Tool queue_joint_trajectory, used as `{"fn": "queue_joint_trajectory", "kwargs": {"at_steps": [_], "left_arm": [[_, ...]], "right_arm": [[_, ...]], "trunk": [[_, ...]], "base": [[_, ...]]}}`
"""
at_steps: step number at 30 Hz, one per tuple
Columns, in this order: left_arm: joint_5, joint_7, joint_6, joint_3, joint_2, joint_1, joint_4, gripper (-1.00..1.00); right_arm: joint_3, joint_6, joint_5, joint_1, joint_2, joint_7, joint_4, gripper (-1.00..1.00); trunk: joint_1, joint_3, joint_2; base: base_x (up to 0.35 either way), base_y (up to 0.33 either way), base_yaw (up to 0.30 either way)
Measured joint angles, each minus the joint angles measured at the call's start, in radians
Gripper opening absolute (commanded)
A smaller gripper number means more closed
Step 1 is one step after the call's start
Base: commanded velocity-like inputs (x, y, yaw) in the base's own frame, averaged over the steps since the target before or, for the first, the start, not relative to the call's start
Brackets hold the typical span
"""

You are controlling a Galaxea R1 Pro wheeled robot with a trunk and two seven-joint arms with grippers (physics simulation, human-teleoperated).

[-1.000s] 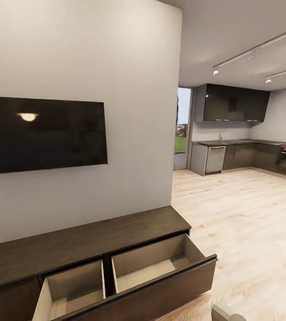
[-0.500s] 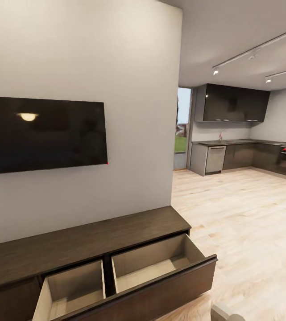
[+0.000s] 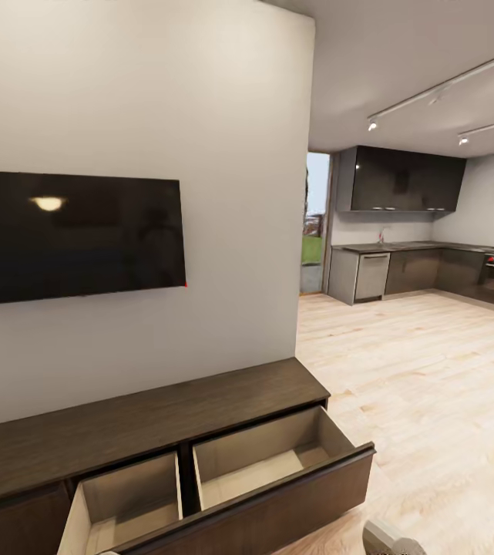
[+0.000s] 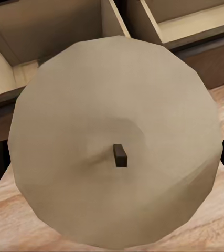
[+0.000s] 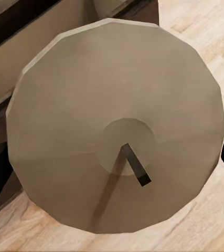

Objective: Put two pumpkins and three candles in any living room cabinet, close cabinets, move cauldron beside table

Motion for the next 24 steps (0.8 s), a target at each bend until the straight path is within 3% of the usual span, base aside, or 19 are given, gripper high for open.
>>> {"fn": "queue_joint_trajectory", "kwargs": {"at_steps": [11,24], "left_arm": [[-0.001,0.000,-0.015,0.000,0.002,0.000,0.024,-1.00],[-0.001,0.002,-0.019,-0.001,0.000,0.000,0.034,-1.00]], "right_arm": [[0.001,-0.015,-0.001,0.000,-0.001,0.001,-0.001,-1.00],[0.002,-0.015,0.002,0.000,0.000,0.001,-0.002,-1.00]], "trunk": [[0.000,0.000,0.000],[0.000,0.000,0.000]], "base": [[0.068,-0.049,0.000],[0.147,-0.259,0.000]]}}
